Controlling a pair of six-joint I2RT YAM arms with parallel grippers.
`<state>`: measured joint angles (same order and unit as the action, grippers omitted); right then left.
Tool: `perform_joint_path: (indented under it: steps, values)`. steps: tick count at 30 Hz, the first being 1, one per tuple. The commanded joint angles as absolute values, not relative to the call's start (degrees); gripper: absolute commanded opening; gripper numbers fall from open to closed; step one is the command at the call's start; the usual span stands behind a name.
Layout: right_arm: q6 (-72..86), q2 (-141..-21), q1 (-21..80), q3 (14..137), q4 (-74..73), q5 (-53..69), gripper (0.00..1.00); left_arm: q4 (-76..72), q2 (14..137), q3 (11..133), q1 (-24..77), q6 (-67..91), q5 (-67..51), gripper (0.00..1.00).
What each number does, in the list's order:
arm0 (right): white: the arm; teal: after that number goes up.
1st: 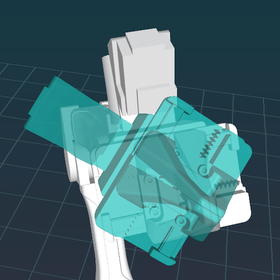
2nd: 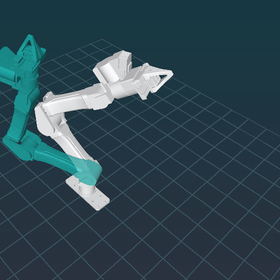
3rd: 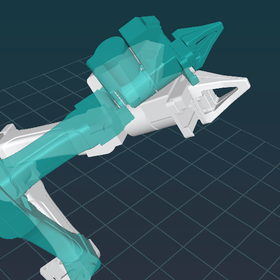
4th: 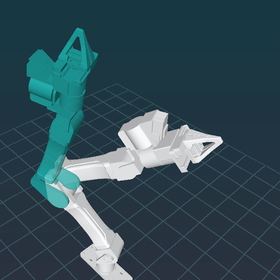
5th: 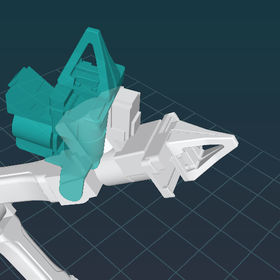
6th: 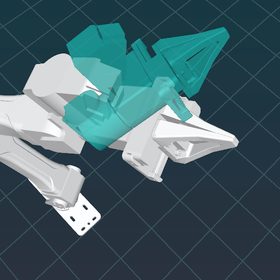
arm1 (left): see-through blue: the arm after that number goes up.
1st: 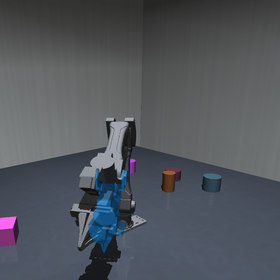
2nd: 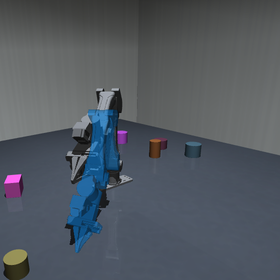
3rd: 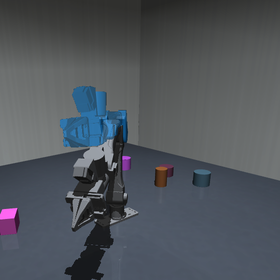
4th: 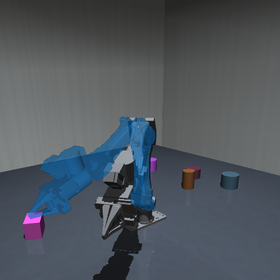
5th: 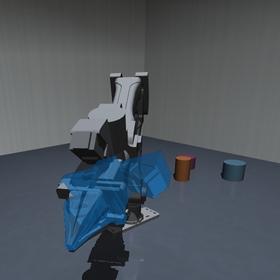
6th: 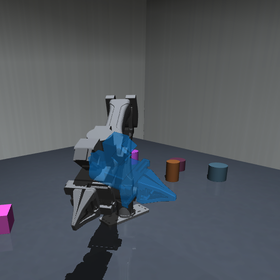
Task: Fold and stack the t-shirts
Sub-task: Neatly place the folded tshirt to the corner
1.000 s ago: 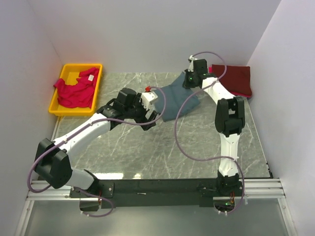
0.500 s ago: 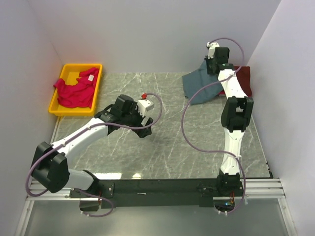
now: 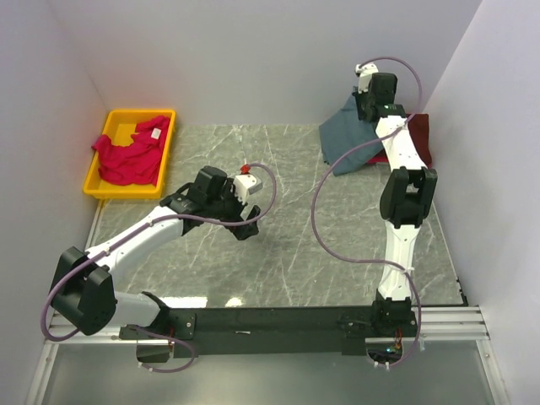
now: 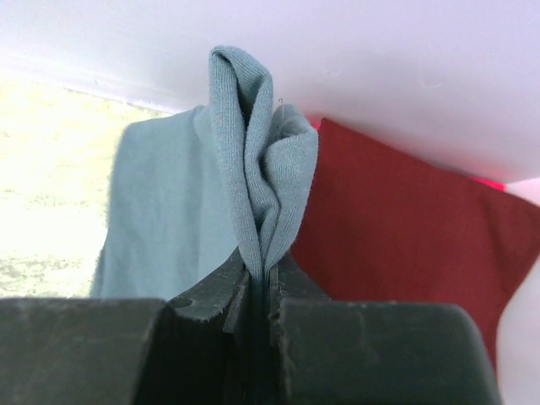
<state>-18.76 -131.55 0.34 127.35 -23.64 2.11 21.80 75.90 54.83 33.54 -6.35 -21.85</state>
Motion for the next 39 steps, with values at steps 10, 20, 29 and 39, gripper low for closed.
perform_joint_path:
  steps: [10, 20, 29, 39]
  values:
    - [-19.6, -121.2, 0.3, 128.8, -21.2, 2.3, 0.00, 20.3, 75.7, 54.9, 33.3, -6.9, -24.4, 0.99]
    - [-20.0, -117.6, 0.3, 127.5, -21.0, 3.3, 0.00, 20.7, 75.7, 53.6, 33.3, -8.2, -24.7, 1.00]
    - [-20.5, -115.8, -1.8, 127.4, -22.6, 4.0, 0.00, 19.9, 75.4, 52.9, 33.3, -8.3, -24.7, 0.99]
    - [-26.3, -118.6, -3.8, 126.7, -19.8, 3.7, 0.00, 21.5, 76.1, 54.1, 33.3, -8.8, -25.8, 0.99]
